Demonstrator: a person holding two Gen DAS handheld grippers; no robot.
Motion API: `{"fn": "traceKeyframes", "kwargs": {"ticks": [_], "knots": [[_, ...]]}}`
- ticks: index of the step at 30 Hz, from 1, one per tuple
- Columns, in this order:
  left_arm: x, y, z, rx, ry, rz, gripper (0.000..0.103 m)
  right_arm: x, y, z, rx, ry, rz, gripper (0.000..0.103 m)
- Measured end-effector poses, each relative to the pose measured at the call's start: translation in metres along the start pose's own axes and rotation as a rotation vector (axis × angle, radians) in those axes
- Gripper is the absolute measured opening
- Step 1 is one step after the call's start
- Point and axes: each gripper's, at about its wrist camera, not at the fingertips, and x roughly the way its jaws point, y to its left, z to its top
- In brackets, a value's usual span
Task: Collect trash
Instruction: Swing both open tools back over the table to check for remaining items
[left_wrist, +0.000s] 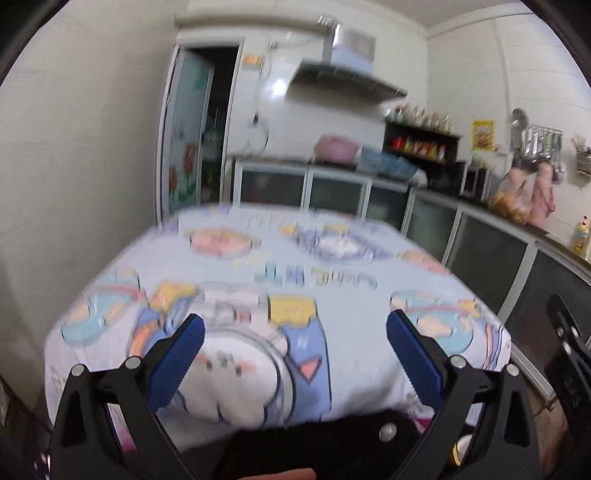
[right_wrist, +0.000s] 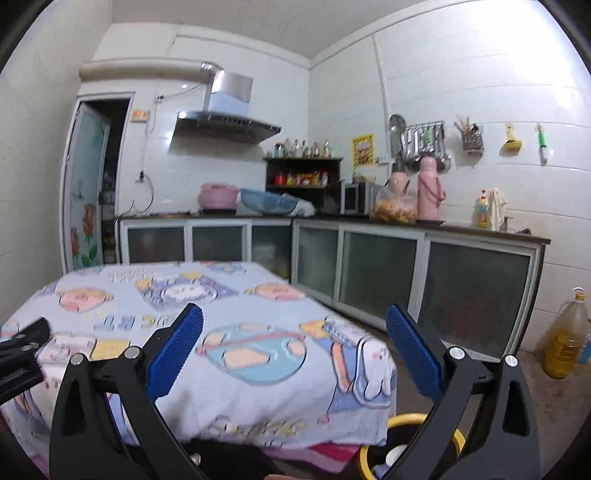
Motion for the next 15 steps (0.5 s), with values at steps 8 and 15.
{"fn": "traceKeyframes", "kwargs": {"ticks": [8,15], "knots": [[0.027,-0.002,-0.035,-0.036,0.097,-0.002,0.095,0.012,0.009,-0.032,-0.038,0.099,0.012,0.095],[0.034,-0.014,-0.051,0.015,0.128,-0.036,0.095,0.018,0.002,-0.043,-0.038,0.135,-0.017,0.095]]}}
